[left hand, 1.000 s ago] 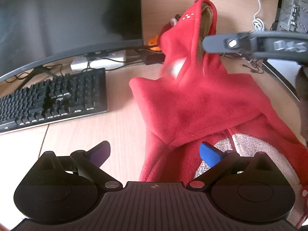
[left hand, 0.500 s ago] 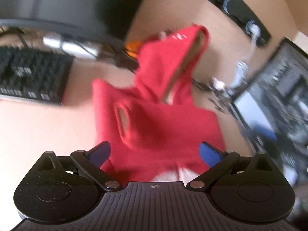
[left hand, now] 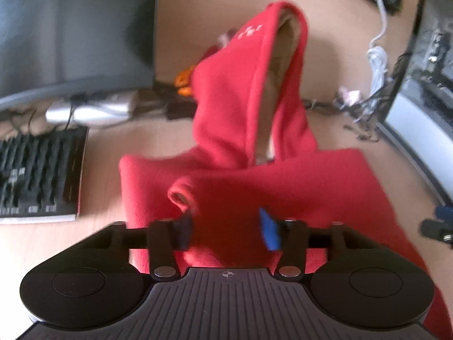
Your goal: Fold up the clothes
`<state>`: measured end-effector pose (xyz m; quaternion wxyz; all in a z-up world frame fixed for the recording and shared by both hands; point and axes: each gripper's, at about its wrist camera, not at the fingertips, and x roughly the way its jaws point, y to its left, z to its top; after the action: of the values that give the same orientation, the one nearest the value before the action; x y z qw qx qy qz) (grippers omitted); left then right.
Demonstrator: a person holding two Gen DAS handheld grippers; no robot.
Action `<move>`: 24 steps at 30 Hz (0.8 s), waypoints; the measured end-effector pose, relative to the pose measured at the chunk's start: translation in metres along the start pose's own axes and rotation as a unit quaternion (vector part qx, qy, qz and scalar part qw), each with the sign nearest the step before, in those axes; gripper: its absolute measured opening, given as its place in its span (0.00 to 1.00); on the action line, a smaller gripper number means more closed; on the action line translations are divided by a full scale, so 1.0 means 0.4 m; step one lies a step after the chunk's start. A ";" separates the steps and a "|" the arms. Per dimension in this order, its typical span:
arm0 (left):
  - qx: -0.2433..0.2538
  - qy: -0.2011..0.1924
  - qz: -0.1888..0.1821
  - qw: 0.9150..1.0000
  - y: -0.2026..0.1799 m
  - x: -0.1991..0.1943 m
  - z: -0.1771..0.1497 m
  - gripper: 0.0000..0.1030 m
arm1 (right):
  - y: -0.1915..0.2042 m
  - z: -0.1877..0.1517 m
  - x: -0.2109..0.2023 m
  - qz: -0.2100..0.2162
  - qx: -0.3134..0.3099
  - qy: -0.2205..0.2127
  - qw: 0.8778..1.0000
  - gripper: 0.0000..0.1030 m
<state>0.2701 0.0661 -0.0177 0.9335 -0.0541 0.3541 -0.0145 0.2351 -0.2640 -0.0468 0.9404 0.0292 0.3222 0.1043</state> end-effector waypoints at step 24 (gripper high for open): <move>-0.056 0.007 -0.063 0.996 0.051 -0.018 0.016 0.86 | 0.121 0.063 0.285 0.135 -0.060 0.098 0.984 1.00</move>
<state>0.2688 0.0873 -0.0105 0.9239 -0.1282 0.3564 -0.0538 0.3298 -0.1917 -0.0895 0.8818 0.0053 0.3986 0.2522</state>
